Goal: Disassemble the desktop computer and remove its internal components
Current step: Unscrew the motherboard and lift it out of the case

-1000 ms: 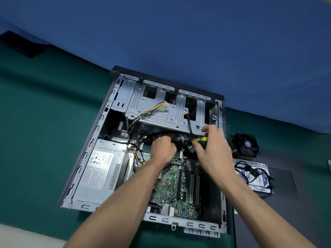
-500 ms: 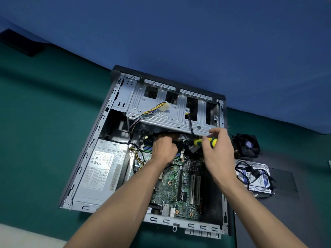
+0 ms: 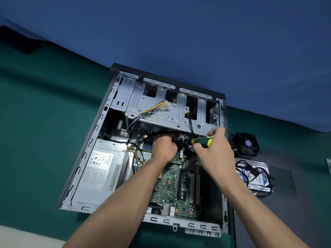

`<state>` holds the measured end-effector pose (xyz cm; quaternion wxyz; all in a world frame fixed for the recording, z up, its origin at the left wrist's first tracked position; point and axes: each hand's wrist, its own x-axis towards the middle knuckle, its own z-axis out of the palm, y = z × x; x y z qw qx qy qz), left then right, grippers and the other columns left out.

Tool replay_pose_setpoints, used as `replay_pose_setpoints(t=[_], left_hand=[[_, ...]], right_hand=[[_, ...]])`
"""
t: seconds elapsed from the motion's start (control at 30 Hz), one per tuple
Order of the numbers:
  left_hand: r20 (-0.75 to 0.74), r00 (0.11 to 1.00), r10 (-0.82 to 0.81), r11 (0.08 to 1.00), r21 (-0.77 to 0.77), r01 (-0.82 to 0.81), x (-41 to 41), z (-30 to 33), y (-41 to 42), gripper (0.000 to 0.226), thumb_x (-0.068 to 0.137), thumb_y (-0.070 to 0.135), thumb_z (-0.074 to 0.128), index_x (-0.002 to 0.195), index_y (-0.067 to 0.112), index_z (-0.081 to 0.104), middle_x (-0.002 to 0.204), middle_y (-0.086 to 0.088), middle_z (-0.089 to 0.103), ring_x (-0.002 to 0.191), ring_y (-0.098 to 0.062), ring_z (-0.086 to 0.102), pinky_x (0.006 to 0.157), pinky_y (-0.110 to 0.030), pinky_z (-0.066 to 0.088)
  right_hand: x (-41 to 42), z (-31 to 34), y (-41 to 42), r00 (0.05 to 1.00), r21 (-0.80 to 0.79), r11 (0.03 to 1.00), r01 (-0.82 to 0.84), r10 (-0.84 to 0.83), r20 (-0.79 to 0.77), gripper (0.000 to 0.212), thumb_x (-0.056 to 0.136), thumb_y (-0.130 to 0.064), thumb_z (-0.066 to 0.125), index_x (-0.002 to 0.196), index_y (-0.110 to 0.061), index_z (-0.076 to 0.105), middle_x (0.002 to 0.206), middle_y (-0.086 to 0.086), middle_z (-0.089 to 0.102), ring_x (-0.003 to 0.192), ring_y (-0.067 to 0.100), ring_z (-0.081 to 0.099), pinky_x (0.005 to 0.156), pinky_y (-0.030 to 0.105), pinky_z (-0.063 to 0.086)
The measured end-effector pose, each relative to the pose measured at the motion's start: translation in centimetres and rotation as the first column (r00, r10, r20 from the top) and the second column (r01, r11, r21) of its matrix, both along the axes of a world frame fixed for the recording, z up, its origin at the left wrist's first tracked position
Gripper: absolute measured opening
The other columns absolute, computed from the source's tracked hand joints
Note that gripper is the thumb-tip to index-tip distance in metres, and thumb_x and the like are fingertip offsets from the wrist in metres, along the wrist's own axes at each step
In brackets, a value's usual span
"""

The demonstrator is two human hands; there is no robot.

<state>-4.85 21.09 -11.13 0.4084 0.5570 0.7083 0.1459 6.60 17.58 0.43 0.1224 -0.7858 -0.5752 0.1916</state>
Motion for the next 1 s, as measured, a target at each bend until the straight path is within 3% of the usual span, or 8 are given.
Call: replay_pose_setpoints(t=[0.1,0.27,0.37,0.53,0.67,0.73,0.9,1.0], left_hand=[[-0.001,1.0,-0.004,1.0,0.0,0.004,0.0,0.1,0.0,0.033,0.087,0.011,0.048,0.054,0.012,0.045,0.063,-0.008,0.057,0.065,-0.028,0.06,0.062,-0.031,0.047],[-0.019,1.0,-0.01,1.0,0.001,0.01,0.1,0.2,0.0,0.031,0.088,0.013,0.048,0.057,0.013,0.046,0.065,-0.008,0.057,0.066,-0.028,0.059,0.062,-0.029,0.045],[-0.023,1.0,-0.015,1.0,0.003,0.016,0.1,0.3,0.0,0.024,0.088,0.012,0.049,0.064,0.008,0.054,0.068,-0.01,0.06,0.066,-0.029,0.059,0.062,-0.029,0.044],[-0.057,0.997,-0.042,0.999,0.017,0.044,0.0,0.1,0.1,0.021,0.086,0.012,0.048,0.07,0.005,0.059,0.059,-0.006,0.053,0.061,-0.027,0.054,0.058,-0.029,0.04],[-0.083,0.995,-0.057,0.998,0.03,0.06,0.1,-0.1,0.1,0.026,0.09,0.019,0.049,0.071,0.007,0.061,0.065,-0.007,0.058,0.061,-0.026,0.055,0.06,-0.028,0.041],[-0.13,0.988,-0.083,0.994,0.065,0.092,0.2,-0.2,0.1,0.031,0.093,0.023,0.048,0.066,0.012,0.056,0.062,-0.003,0.057,0.058,-0.022,0.056,0.06,-0.028,0.044],[-0.211,0.968,-0.134,0.967,0.184,0.174,1.1,0.0,0.1,0.021,0.093,0.022,0.049,0.079,0.013,0.061,0.059,0.004,0.048,0.055,-0.019,0.051,0.057,-0.026,0.039],[-0.181,0.968,-0.175,0.969,0.143,0.202,1.2,-0.2,0.4,0.016,0.092,0.019,0.05,0.089,0.011,0.064,0.072,-0.004,0.059,0.063,-0.025,0.055,0.063,-0.028,0.043]], right_hand=[[-0.4,0.3,0.1,0.985,-0.048,0.999,-0.023,0.031,0.172,0.032,0.09,-0.051,0.043,0.095,-0.021,0.034,0.067,-0.004,0.044,0.067,0.028,0.046,0.062,0.035,0.032],[-0.6,0.6,0.2,0.989,-0.051,0.994,-0.093,0.099,0.112,0.029,0.087,-0.039,0.052,0.096,-0.022,0.03,0.073,-0.006,0.046,0.059,0.019,0.045,0.057,0.033,0.031],[-0.6,0.7,0.1,0.979,-0.065,0.996,-0.065,0.076,0.191,0.034,0.091,-0.051,0.046,0.096,-0.02,0.034,0.071,-0.003,0.046,0.065,0.026,0.046,0.059,0.034,0.032],[-0.5,0.5,0.0,0.995,-0.011,0.997,-0.078,0.079,0.062,0.027,0.089,-0.035,0.054,0.095,-0.023,0.031,0.082,0.0,0.049,0.065,0.024,0.044,0.06,0.034,0.03],[-0.4,0.5,0.1,0.996,-0.021,0.999,-0.044,0.045,0.08,0.039,0.09,-0.059,0.041,0.094,-0.02,0.037,0.076,0.0,0.051,0.07,0.028,0.049,0.06,0.035,0.033],[-0.4,0.3,0.0,0.999,0.002,0.999,-0.036,0.036,0.027,0.038,0.091,-0.057,0.039,0.095,-0.019,0.037,0.076,0.002,0.054,0.069,0.027,0.05,0.06,0.035,0.034],[-0.2,0.0,-0.4,0.998,0.073,0.997,-0.038,0.041,-0.038,0.031,0.084,-0.032,0.06,0.095,-0.025,0.032,0.094,-0.001,0.044,0.073,0.025,0.049,0.061,0.034,0.032],[0.0,-0.2,-0.2,0.998,0.083,0.995,-0.06,0.061,-0.011,0.028,0.086,-0.039,0.062,0.092,-0.024,0.039,0.092,-0.004,0.044,0.074,0.019,0.046,0.063,0.032,0.03]])
